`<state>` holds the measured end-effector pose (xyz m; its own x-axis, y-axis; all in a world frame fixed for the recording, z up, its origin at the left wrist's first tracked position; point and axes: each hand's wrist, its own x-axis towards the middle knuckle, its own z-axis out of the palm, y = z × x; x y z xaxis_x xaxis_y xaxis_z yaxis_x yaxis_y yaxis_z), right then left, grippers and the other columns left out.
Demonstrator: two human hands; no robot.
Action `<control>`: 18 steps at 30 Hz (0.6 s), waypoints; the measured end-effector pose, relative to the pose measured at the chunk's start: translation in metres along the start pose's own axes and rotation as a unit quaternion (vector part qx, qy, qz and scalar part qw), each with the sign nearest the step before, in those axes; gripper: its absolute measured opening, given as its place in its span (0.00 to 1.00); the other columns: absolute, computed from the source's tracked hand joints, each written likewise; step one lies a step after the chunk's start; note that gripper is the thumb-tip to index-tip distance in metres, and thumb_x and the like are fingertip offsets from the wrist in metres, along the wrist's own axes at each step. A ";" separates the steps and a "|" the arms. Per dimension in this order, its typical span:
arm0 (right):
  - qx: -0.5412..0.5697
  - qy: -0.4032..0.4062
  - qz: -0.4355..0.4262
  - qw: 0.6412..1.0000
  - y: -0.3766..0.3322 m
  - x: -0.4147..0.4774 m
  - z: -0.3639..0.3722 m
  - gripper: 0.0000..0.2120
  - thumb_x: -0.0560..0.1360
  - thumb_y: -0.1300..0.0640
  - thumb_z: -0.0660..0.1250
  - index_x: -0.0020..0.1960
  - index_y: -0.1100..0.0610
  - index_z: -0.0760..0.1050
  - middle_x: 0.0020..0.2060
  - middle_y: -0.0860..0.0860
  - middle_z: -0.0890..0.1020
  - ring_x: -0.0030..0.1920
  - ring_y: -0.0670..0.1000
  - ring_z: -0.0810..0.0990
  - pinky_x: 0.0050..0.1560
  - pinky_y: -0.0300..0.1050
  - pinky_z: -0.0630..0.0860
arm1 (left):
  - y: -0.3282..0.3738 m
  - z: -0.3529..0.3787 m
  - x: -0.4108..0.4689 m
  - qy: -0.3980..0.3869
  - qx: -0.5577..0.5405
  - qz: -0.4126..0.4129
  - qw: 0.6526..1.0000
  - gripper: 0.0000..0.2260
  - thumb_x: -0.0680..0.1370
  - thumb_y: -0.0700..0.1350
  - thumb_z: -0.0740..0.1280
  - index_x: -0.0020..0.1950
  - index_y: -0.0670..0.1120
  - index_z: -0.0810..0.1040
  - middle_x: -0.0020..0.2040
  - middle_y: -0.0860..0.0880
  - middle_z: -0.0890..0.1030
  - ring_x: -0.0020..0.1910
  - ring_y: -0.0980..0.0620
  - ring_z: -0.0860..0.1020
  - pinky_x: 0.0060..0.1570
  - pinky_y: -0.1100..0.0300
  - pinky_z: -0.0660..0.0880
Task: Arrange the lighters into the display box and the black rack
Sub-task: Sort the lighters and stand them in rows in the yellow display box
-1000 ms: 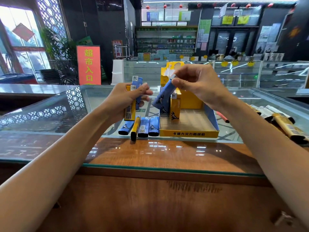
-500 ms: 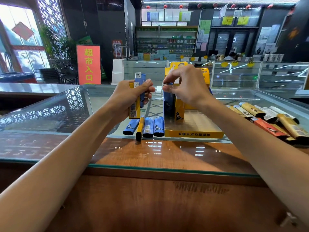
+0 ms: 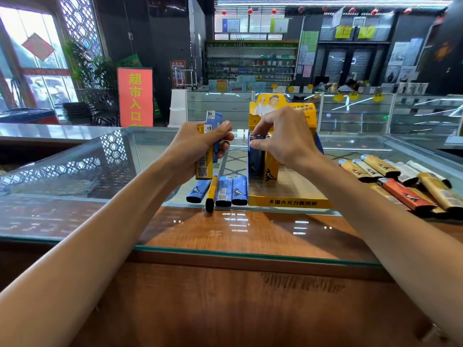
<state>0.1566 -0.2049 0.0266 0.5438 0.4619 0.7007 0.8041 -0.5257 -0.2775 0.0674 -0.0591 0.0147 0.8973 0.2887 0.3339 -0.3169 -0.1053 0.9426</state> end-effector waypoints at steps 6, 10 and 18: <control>-0.027 -0.013 -0.003 1.000 0.001 0.001 0.001 0.08 0.69 0.56 0.75 0.46 0.57 0.84 0.45 0.54 0.84 0.52 0.54 0.78 0.55 0.49 0.75 | -0.003 -0.002 0.001 -0.038 0.044 0.013 0.998 0.11 0.77 0.45 0.66 0.50 0.35 0.77 0.34 0.49 0.77 0.31 0.56 0.76 0.31 0.66 0.74; 0.051 0.020 -0.007 0.999 0.001 0.000 -0.010 0.08 0.72 0.58 0.71 0.50 0.58 0.83 0.43 0.52 0.84 0.41 0.45 0.77 0.44 0.32 0.71 | -0.004 -0.001 0.000 -0.115 0.056 0.025 0.991 0.13 0.75 0.46 0.67 0.51 0.35 0.77 0.35 0.48 0.78 0.33 0.54 0.75 0.33 0.65 0.74; 0.317 -0.110 0.041 0.941 -0.011 -0.004 -0.021 0.09 0.73 0.55 0.71 0.50 0.59 0.81 0.41 0.50 0.83 0.42 0.42 0.81 0.41 0.33 0.77 | -0.004 0.003 -0.003 -0.166 0.057 0.048 0.983 0.08 0.75 0.42 0.67 0.49 0.37 0.78 0.36 0.47 0.81 0.33 0.53 0.78 0.35 0.64 0.76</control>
<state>0.1405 -0.2163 0.0404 0.5899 0.6119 0.5269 0.7014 -0.0651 -0.7098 0.0675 -0.0626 0.0097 0.9214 -0.0534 0.3848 -0.3865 -0.2279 0.8937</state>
